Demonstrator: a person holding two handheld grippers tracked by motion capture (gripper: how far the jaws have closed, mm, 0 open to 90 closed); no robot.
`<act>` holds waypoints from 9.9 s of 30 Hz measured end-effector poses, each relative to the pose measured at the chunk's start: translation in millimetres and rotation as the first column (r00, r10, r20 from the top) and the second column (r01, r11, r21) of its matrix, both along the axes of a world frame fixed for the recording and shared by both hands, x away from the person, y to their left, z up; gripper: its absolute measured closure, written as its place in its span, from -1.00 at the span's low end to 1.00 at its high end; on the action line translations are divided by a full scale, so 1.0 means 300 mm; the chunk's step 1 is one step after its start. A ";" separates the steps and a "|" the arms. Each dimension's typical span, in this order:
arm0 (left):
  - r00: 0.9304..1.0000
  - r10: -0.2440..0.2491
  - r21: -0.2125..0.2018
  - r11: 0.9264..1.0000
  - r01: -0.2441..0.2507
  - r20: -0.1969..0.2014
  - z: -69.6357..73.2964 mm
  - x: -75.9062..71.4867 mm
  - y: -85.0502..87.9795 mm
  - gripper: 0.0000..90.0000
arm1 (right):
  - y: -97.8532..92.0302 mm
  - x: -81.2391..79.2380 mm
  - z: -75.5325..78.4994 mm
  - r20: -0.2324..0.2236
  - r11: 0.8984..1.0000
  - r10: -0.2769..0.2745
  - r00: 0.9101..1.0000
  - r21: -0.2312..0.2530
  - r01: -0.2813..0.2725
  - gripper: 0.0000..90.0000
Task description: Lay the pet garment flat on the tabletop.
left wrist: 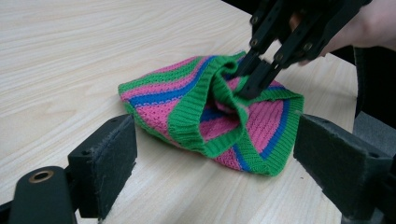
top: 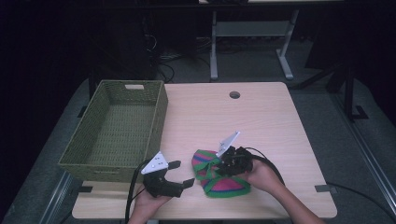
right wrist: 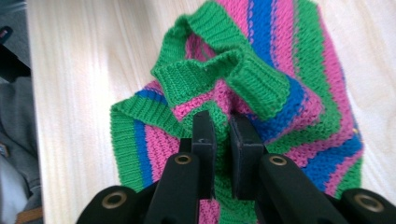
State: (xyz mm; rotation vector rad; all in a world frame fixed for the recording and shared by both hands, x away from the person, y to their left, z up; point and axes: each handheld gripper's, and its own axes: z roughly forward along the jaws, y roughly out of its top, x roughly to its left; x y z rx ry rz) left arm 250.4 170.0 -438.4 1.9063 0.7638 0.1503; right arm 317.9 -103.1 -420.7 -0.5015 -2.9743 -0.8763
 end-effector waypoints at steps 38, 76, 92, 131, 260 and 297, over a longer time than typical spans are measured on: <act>1.000 -0.021 0.032 0.999 0.021 -0.014 -0.017 0.043 -0.065 -0.68 | -0.158 0.040 0.202 0.023 0.987 -0.056 0.998 0.149 0.052 0.83; 0.999 -0.037 0.056 0.998 0.035 0.030 -0.070 0.212 -0.185 0.23 | -0.207 0.059 0.264 0.037 0.984 -0.043 0.998 0.173 0.036 0.83; 0.996 -0.026 -0.043 0.999 0.030 0.088 0.019 0.229 -0.180 0.81 | -0.264 0.085 0.260 0.036 0.980 -0.099 0.994 0.176 0.091 0.83; 0.995 0.103 0.047 0.994 -0.103 0.010 -0.003 0.356 -0.216 0.84 | -0.358 0.256 0.127 -0.044 0.919 -0.344 0.938 0.189 0.346 0.78; 0.998 0.023 0.154 0.988 -0.014 -0.059 -0.019 0.208 -0.200 -0.53 | -0.621 0.091 -0.052 -0.167 0.862 -0.391 0.905 0.277 0.423 -0.38; 0.997 -0.005 0.181 0.983 0.018 -0.072 -0.036 0.096 -0.157 -0.62 | -0.747 -0.110 -0.146 -0.192 0.828 -0.435 0.880 0.300 0.474 -0.47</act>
